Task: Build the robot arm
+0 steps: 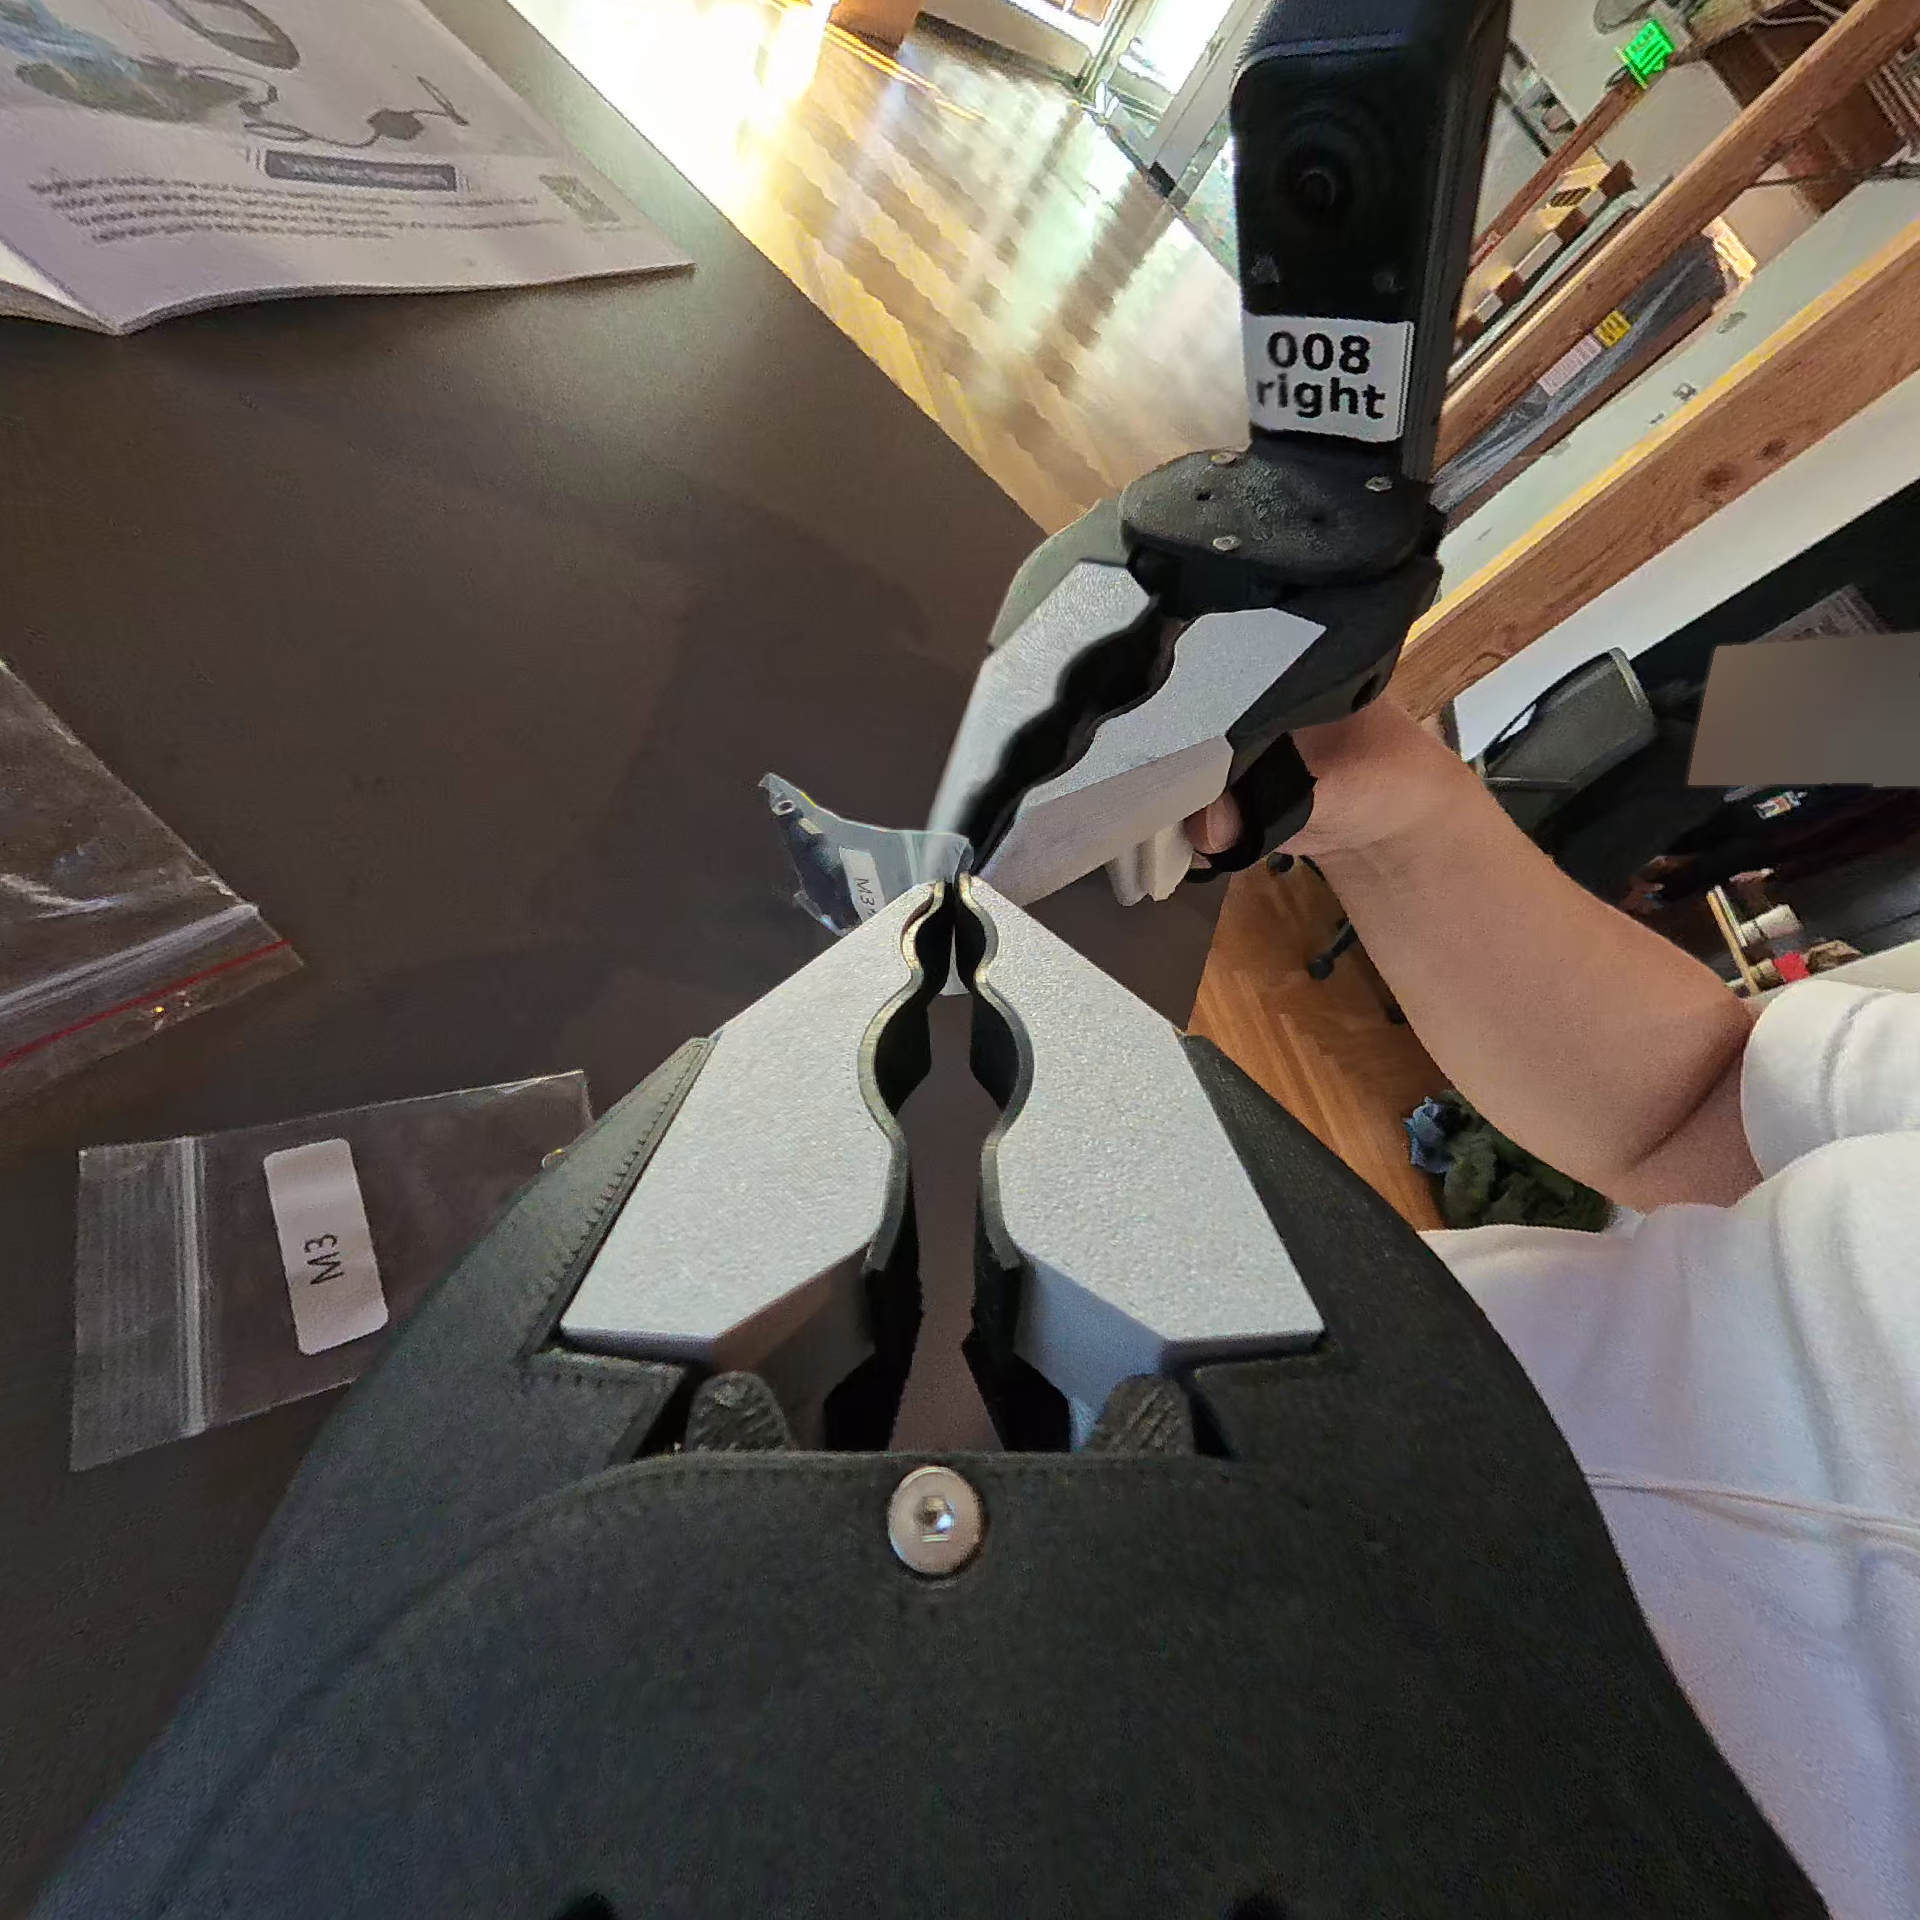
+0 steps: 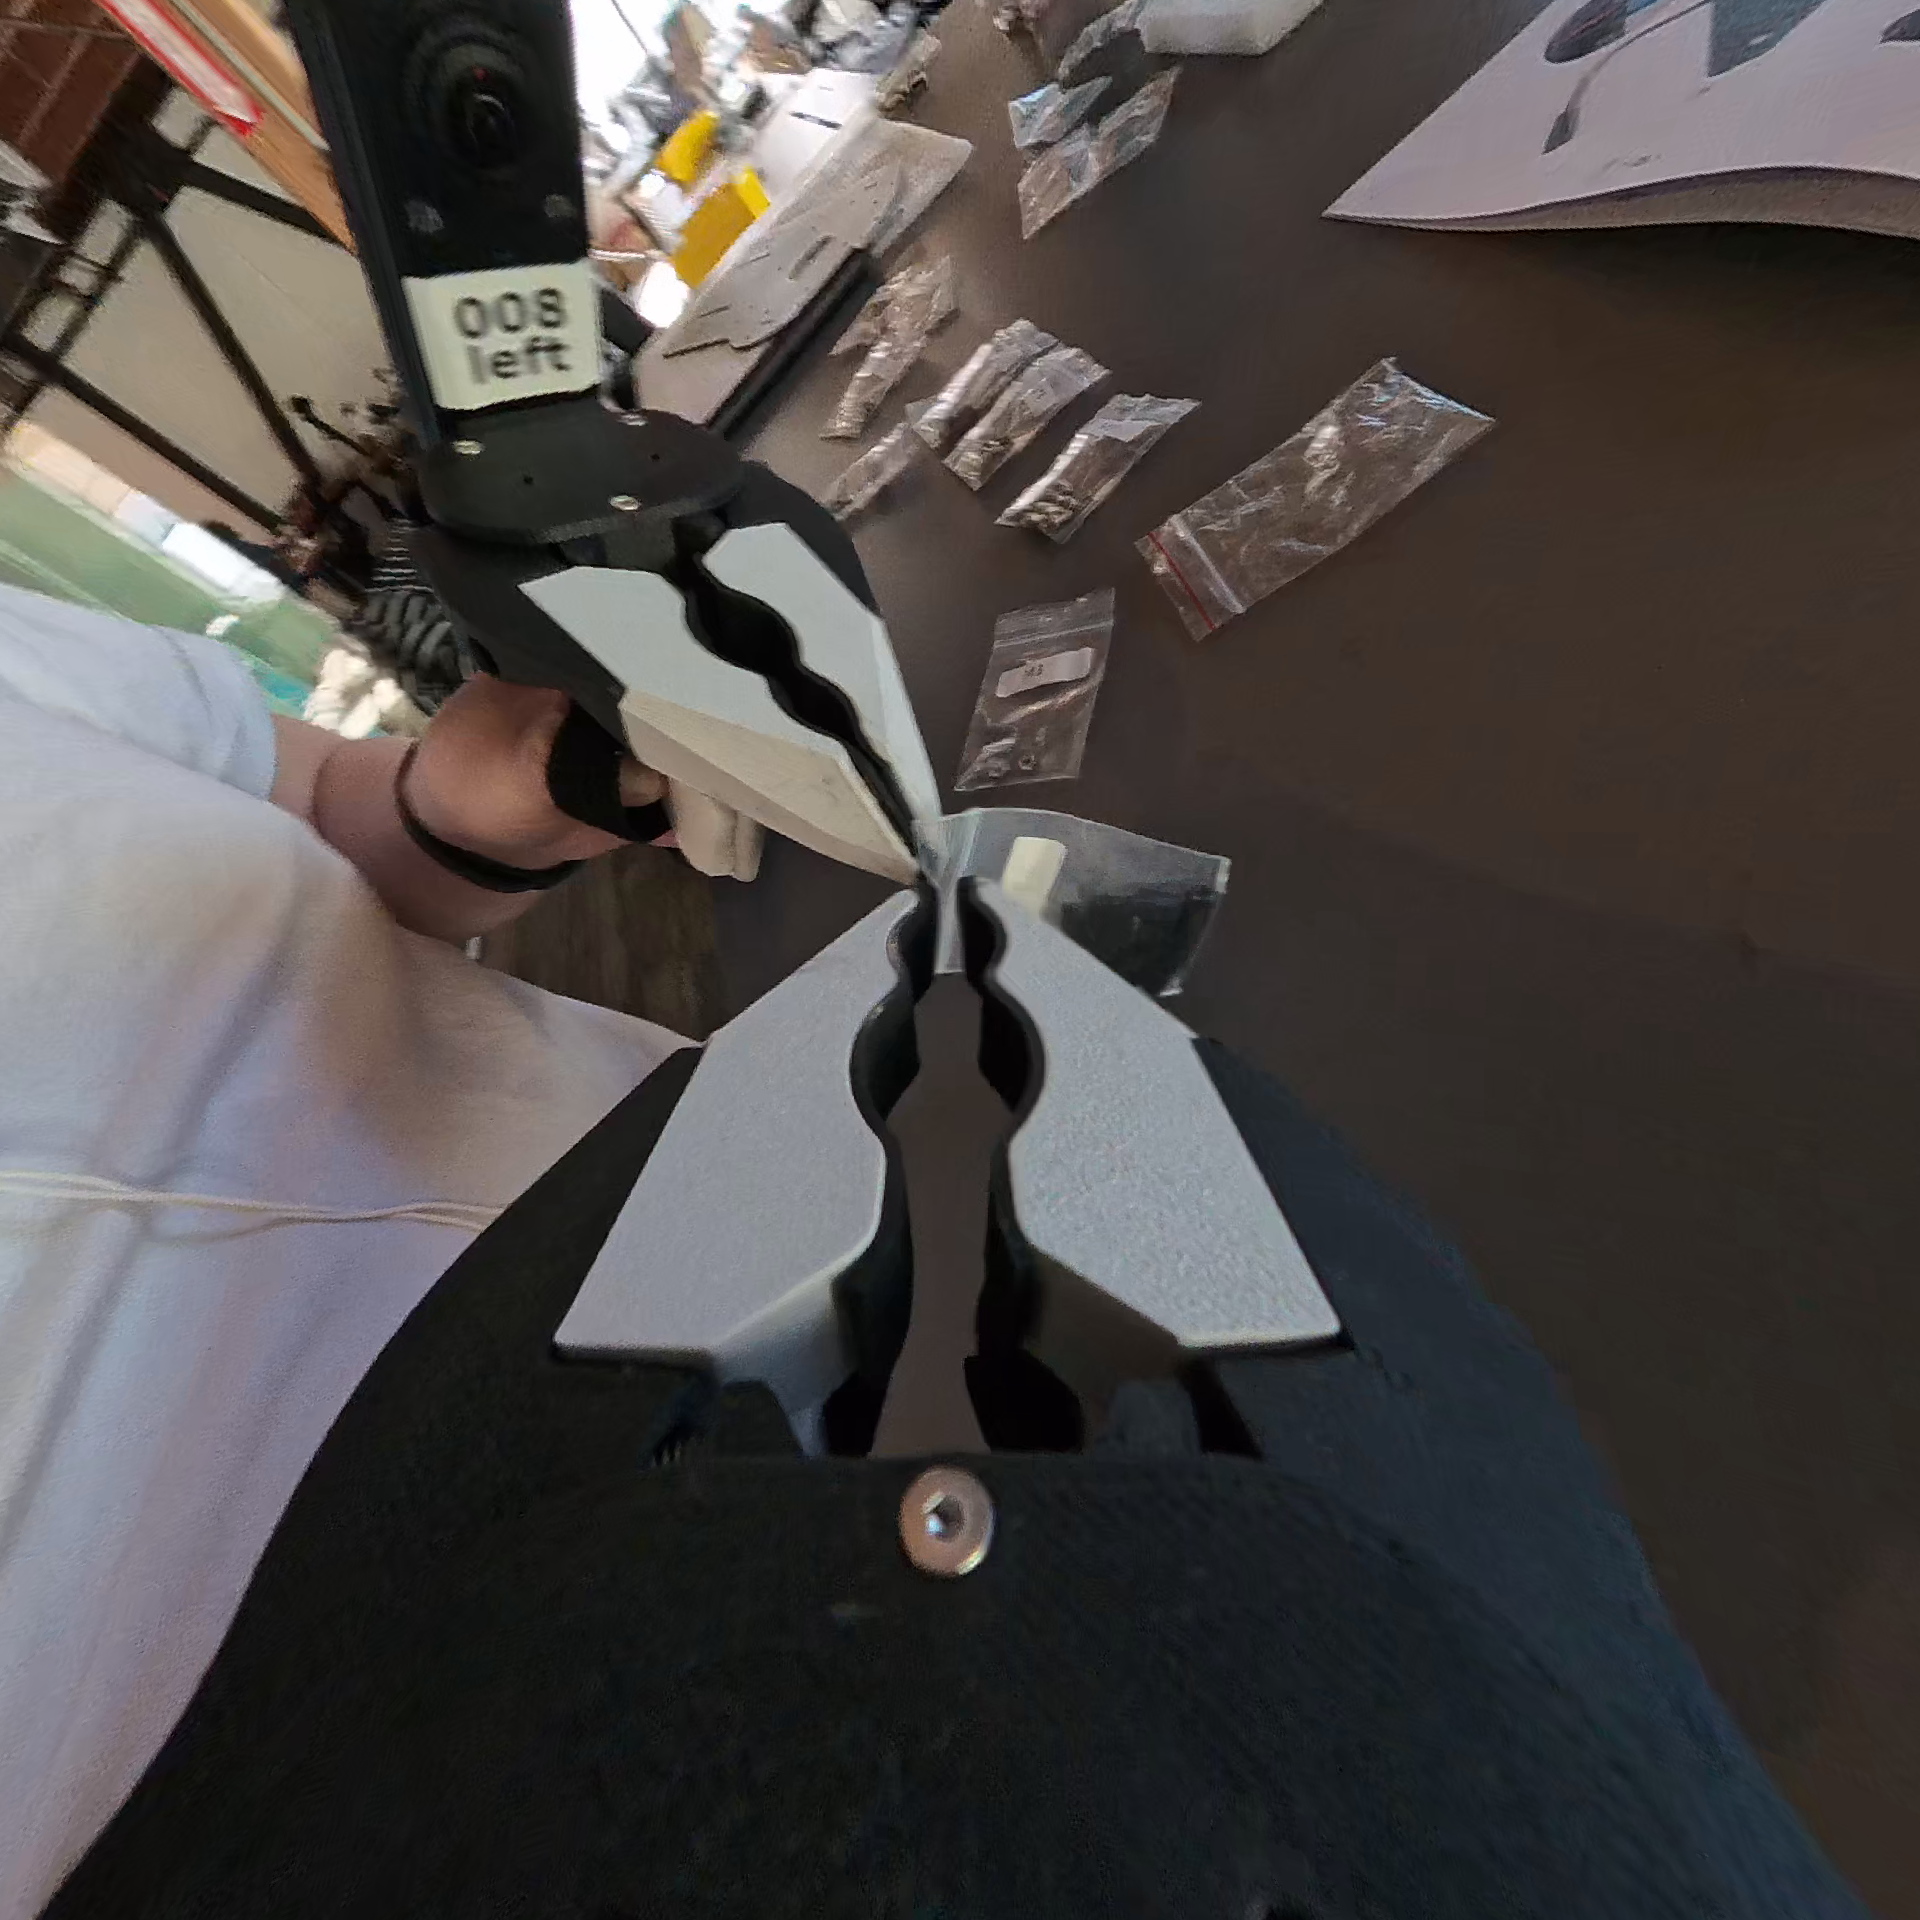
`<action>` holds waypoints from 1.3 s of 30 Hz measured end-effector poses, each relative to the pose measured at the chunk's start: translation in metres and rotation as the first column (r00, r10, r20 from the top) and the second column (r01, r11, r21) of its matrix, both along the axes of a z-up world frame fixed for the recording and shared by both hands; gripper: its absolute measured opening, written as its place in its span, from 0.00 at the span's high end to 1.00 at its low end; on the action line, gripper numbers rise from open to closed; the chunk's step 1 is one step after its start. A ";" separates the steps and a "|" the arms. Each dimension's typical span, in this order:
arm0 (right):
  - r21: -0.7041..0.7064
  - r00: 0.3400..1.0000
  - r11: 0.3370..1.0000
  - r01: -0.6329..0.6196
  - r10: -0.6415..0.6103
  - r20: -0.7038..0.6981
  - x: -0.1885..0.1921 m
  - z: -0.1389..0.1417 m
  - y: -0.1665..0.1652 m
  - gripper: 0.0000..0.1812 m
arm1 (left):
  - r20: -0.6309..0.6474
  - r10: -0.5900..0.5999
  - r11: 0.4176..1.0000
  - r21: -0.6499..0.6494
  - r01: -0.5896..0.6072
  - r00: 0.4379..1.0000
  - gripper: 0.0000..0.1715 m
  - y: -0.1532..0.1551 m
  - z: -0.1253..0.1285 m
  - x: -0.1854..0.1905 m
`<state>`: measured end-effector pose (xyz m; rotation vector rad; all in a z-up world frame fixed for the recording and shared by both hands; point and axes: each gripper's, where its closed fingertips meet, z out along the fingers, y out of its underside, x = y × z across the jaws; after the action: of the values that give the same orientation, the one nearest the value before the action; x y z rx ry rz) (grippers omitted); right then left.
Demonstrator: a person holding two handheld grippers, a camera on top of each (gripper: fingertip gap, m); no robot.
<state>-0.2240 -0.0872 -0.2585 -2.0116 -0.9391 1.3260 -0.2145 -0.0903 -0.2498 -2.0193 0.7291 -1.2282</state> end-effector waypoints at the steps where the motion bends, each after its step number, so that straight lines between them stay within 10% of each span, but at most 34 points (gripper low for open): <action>1: -0.007 1.000 1.000 -0.017 0.017 -0.021 -0.001 0.002 -0.003 1.00 | 0.003 -0.006 1.000 0.004 0.006 1.000 1.00 0.000 0.001 0.001; 18: 0.309 0.943 0.910 0.275 -0.318 0.097 0.002 0.008 0.021 1.00 | -0.016 0.050 0.998 0.030 -0.049 0.999 0.95 0.019 -0.003 -0.005; 28: 0.104 0.964 0.962 0.252 -0.240 -0.115 -0.002 0.021 0.011 1.00 | 0.166 -0.040 0.995 -0.084 0.054 0.985 1.00 0.008 0.004 -0.001; 39: 0.139 0.938 0.929 0.343 -0.347 0.006 0.002 0.007 0.020 1.00 | -0.028 0.068 0.997 -0.017 -0.069 0.997 1.00 0.020 -0.009 -0.009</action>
<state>-0.2221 -0.0671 -0.2511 -1.9838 -0.6299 1.0141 -0.2234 -0.0707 -0.2589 -2.0625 0.6583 -1.1742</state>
